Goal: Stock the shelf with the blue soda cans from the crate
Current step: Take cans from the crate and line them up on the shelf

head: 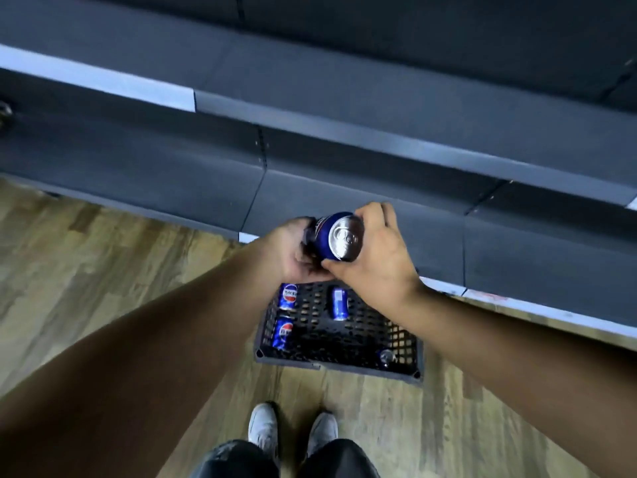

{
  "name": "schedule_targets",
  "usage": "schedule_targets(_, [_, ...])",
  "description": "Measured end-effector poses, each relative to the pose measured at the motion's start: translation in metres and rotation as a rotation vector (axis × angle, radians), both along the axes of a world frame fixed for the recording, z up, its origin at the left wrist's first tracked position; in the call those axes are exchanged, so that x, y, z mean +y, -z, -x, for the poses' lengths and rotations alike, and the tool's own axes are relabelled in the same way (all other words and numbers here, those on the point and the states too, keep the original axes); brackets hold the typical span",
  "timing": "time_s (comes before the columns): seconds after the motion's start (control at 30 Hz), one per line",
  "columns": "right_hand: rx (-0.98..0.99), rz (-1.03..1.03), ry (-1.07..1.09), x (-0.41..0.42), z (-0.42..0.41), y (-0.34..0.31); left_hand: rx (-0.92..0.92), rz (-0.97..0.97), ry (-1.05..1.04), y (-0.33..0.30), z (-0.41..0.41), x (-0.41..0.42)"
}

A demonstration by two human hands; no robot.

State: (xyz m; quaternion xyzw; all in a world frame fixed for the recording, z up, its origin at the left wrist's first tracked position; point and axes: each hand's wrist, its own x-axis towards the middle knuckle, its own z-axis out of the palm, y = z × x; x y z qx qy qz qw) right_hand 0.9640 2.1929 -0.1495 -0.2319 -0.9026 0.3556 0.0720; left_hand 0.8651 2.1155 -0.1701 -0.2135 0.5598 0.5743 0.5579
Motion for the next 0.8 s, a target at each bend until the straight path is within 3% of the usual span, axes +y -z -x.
schedule_targets(0.43, [0.471, -0.431, -0.155, 0.007, -0.054, -0.127, 0.249, -0.197, -0.106, -0.177, -0.051, 0.005])
schedule_targets(0.8, [0.77, -0.742, -0.292, 0.008, -0.065, -0.181, 0.338, -0.423, -0.103, -0.244, -0.062, -0.006])
